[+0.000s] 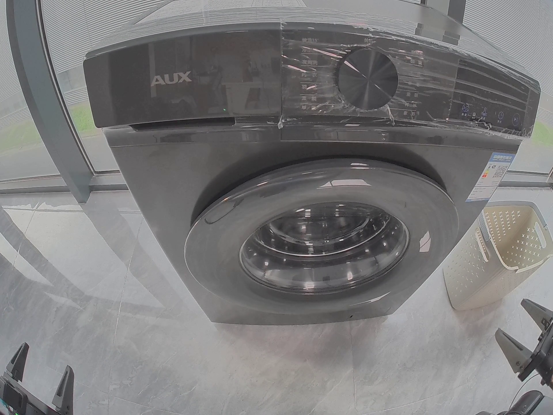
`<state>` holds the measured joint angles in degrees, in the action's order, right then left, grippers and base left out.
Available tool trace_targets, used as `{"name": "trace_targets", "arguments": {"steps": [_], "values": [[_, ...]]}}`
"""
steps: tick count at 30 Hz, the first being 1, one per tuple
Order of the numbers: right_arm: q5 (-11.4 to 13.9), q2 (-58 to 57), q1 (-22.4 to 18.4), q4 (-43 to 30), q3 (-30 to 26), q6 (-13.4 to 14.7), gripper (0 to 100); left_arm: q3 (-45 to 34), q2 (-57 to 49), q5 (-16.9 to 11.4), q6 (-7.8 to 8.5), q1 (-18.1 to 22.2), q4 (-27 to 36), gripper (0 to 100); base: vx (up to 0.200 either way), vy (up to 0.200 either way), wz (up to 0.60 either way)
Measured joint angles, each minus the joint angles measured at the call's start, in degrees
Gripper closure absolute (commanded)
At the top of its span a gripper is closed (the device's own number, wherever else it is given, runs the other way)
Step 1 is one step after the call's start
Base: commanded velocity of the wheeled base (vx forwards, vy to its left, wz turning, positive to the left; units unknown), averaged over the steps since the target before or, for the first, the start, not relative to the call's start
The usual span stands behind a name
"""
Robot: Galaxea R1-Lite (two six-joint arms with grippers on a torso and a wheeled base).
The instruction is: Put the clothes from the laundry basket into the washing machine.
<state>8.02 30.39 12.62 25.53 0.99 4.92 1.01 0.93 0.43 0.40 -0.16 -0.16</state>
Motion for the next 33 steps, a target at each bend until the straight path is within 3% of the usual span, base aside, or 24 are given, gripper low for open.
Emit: {"name": "trace_targets", "arguments": {"steps": [4, 16, 25, 31, 33], "values": [[0.84, -9.75, -3.72, -8.40, 0.16, -0.02, 0, 0.00, 0.00, 0.00, -0.02, 0.00, 0.00, 0, 0.000, 0.000, 0.00], [1.99, -26.78, -11.17, -22.19, 0.02, 0.32, 0, 0.00, 0.00, 0.00, -0.16, 0.00, 0.00, 0, 0.000, 0.000, 0.00], [-6.66, -29.21, -12.37, -22.27, 0.02, -0.17, 0, 0.00, 0.00, 0.00, -0.18, -0.05, 0.00, 0, 0.000, 0.000, 0.00], [-11.06, -29.55, -12.51, -23.83, 0.02, -1.48, 0, 0.00, 0.00, -0.07, -0.20, 0.00, 0.00, 0, 0.000, 0.000, 0.00], [-11.08, -29.60, -12.52, -24.11, 0.02, -2.19, 0, 0.00, 0.00, -0.10, -0.20, 0.00, 0.00, 0, 0.000, 0.000, 0.00]]}}
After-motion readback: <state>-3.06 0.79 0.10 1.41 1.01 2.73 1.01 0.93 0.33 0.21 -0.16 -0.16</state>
